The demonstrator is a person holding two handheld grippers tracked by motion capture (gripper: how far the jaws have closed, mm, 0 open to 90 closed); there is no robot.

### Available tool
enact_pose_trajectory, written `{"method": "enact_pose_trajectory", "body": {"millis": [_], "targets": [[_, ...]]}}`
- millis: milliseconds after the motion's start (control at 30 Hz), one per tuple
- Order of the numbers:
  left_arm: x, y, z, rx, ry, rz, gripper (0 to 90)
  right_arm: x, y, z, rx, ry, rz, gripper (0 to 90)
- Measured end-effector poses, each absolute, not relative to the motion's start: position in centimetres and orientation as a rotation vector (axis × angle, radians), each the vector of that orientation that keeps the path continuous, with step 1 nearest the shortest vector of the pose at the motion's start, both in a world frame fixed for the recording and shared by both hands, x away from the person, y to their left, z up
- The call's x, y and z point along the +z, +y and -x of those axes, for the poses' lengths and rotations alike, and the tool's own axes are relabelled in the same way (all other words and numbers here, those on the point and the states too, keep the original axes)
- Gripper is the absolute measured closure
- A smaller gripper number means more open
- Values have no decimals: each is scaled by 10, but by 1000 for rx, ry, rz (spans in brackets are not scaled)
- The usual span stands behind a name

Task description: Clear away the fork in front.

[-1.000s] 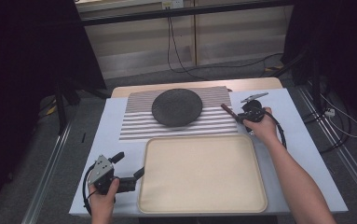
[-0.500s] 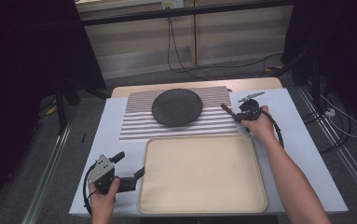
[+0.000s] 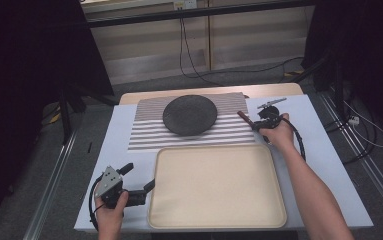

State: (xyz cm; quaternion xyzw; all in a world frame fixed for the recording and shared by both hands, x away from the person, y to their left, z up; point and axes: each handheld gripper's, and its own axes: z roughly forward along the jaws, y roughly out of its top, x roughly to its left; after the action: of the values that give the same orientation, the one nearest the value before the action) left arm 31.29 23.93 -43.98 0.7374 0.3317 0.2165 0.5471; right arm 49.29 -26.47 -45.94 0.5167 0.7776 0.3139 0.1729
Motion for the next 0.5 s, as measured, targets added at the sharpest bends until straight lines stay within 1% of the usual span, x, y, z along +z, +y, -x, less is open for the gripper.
{"method": "enact_pose_trajectory", "body": {"millis": [300, 500], "targets": [[-439, 240, -312, 512, 787, -1743, 26, -456, -264, -492, 876, 2203, -1447, 785], [-439, 241, -312, 511, 786, -1747, 26, -444, -276, -487, 942, 2161, -1457, 786]]}}
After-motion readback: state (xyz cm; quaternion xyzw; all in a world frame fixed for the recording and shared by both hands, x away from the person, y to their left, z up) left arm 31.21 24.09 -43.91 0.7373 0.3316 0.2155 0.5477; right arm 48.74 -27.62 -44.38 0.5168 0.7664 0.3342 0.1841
